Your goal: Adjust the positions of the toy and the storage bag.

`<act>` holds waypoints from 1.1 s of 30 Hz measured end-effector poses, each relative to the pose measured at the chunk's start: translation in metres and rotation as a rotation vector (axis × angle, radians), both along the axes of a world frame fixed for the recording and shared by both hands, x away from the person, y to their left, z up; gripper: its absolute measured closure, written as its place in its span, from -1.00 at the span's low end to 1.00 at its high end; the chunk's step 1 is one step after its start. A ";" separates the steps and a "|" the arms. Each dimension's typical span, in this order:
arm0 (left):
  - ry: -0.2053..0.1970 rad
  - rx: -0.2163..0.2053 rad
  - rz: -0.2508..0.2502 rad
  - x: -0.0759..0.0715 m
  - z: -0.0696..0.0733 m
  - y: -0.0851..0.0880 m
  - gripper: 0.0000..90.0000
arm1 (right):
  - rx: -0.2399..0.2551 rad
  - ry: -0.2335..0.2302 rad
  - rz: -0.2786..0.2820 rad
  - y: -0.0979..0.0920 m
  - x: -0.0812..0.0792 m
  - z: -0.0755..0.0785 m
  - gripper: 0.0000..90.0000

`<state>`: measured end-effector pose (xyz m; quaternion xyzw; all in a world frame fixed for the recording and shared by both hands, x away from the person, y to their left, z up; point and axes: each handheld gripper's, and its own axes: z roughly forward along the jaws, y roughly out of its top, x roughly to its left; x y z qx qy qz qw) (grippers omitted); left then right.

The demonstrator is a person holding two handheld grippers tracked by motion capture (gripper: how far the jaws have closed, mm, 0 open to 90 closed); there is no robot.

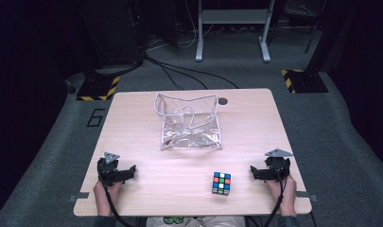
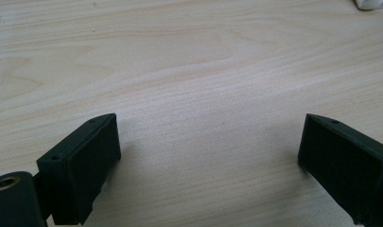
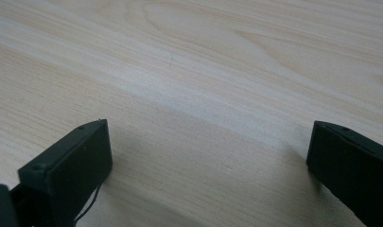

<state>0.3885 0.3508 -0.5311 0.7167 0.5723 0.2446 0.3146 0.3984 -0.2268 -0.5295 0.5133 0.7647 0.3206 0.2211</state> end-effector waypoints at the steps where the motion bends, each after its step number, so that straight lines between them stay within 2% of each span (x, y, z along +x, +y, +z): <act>1: 0.000 0.000 0.000 0.000 0.000 0.000 -0.86 | 0.000 0.000 0.001 0.000 0.000 0.000 -0.99; 25: 0.000 -0.002 -0.005 0.000 0.000 0.000 -0.86 | 0.000 -0.004 -0.008 0.001 0.000 0.000 -0.99; 33: -0.002 -0.003 0.000 0.000 0.000 0.000 -0.86 | -0.005 -0.007 0.006 0.002 0.000 0.000 -1.00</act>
